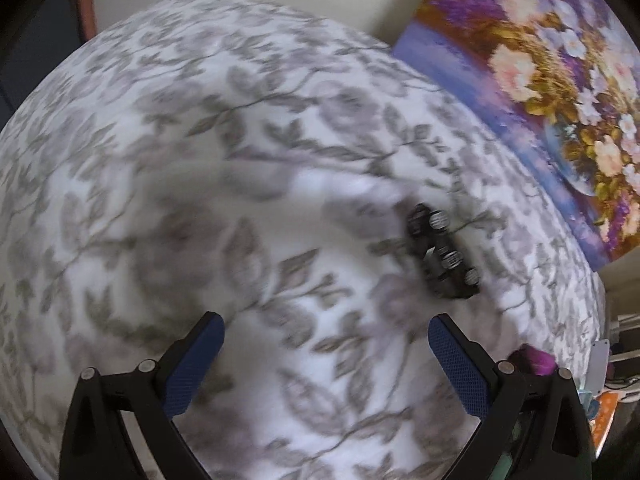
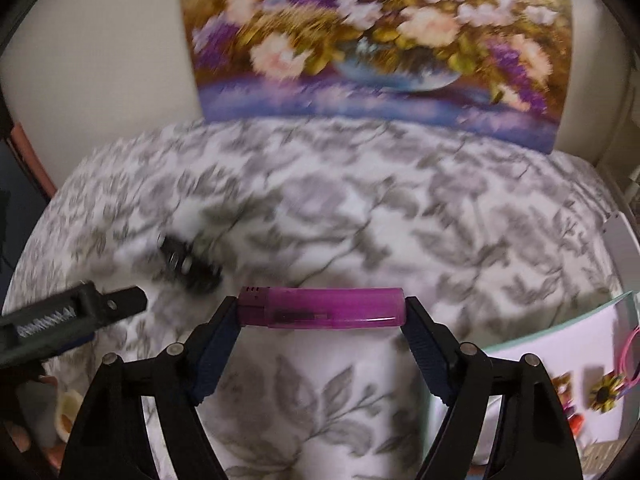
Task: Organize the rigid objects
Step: 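Grasp the black toy car with the left tool, then carry the pink lighter and black toy car over the teal tray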
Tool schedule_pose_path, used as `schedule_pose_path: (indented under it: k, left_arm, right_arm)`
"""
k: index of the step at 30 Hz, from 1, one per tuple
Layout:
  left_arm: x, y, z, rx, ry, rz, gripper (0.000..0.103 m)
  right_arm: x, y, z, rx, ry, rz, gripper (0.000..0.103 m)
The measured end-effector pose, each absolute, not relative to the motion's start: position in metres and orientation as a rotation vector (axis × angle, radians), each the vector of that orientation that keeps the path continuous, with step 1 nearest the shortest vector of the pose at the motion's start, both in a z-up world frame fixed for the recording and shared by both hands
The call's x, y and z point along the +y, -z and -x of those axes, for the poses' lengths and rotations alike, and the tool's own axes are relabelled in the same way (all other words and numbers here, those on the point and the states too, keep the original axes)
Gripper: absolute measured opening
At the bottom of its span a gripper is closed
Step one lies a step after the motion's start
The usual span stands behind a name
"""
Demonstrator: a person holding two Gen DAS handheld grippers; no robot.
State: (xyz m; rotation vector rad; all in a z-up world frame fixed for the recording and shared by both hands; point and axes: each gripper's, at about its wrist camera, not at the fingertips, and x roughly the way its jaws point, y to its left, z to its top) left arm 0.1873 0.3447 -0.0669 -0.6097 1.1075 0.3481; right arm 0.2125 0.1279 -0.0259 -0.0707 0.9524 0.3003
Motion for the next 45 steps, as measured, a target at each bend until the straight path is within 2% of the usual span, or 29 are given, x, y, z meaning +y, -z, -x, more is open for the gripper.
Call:
schedule_pose_path:
  k: [5, 10, 11, 13, 17, 18, 19, 21, 30, 45]
  left_arm:
    - [0.331, 0.066, -0.210, 1.096, -0.289, 0.589, 0.102]
    - [0.320, 0.069, -0.230, 1.083, -0.254, 0.605, 0.096]
    - [0.318, 0.072, -0.236, 1.088, -0.260, 0.595, 0.093]
    - [0.315, 0.076, -0.242, 1.100, -0.264, 0.592, 0.079]
    - [0.310, 0.076, -0.250, 1.097, -0.279, 0.554, 0.075]
    - [0.310, 0.076, -0.250, 1.098, -0.281, 0.548, 0.068]
    - [0.309, 0.075, -0.250, 1.098, -0.279, 0.537, 0.052]
    - [0.309, 0.075, -0.248, 1.103, -0.267, 0.539, 0.038]
    - [0.285, 0.066, -0.221, 1.119, -0.241, 0.510, 0.031]
    - [0.194, -0.024, -0.150, 1.035, -0.102, 0.418, 0.031]
  right_arm:
    - [0.112, 0.015, -0.223, 0.913, -0.274, 0.061, 0.081]
    - [0.101, 0.013, -0.226, 0.904, -0.272, 0.055, 0.081]
    - [0.100, 0.014, -0.226, 0.905, -0.270, 0.054, 0.081]
    - [0.099, 0.017, -0.229, 0.913, -0.266, 0.049, 0.081]
    - [0.096, 0.023, -0.230, 0.927, -0.262, 0.053, 0.081]
    - [0.096, 0.024, -0.230, 0.930, -0.260, 0.054, 0.081]
    - [0.095, 0.024, -0.230, 0.931, -0.260, 0.051, 0.081]
    - [0.092, 0.024, -0.228, 0.935, -0.261, 0.048, 0.081]
    - [0.071, 0.016, -0.213, 0.969, -0.231, 0.046, 0.081]
    - [-0.010, -0.031, -0.151, 1.016, -0.108, -0.004, 0.082]
